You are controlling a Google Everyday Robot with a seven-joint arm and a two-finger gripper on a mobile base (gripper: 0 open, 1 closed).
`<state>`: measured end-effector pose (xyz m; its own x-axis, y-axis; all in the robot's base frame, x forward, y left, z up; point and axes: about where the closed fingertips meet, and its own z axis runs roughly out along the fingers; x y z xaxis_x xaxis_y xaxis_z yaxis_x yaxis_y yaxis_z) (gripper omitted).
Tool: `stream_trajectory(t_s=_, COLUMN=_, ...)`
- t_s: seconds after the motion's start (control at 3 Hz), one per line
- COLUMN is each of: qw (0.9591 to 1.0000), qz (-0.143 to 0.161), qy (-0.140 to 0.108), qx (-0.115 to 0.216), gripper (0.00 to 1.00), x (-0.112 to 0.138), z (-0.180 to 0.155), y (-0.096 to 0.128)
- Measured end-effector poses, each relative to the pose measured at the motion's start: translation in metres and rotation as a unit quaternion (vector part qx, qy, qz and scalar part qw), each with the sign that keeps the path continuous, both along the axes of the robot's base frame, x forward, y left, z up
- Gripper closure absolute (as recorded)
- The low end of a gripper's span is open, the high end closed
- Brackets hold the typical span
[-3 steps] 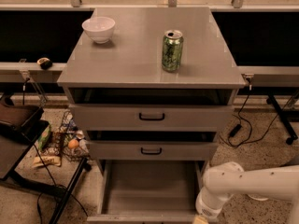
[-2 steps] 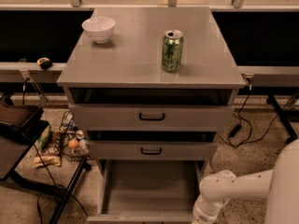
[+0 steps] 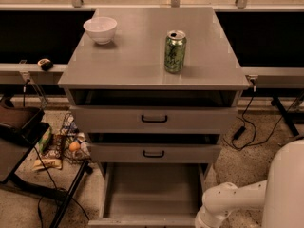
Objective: Close bottom drawer
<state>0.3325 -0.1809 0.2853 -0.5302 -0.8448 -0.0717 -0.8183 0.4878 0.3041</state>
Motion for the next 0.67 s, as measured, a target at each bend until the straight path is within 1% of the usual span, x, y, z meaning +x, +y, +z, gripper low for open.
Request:
stream_trajectory(t_s=0.33, qw=1.0, qz=0.0, qy=0.0, qx=0.0, gripper=1.0, x=0.0, z=0.0, y=0.0)
stream_trajectory(t_s=0.67, qw=0.9998, qz=0.006, qy=0.016, qx=0.007, gripper=1.0, x=-0.014, z=-0.02, y=0.016)
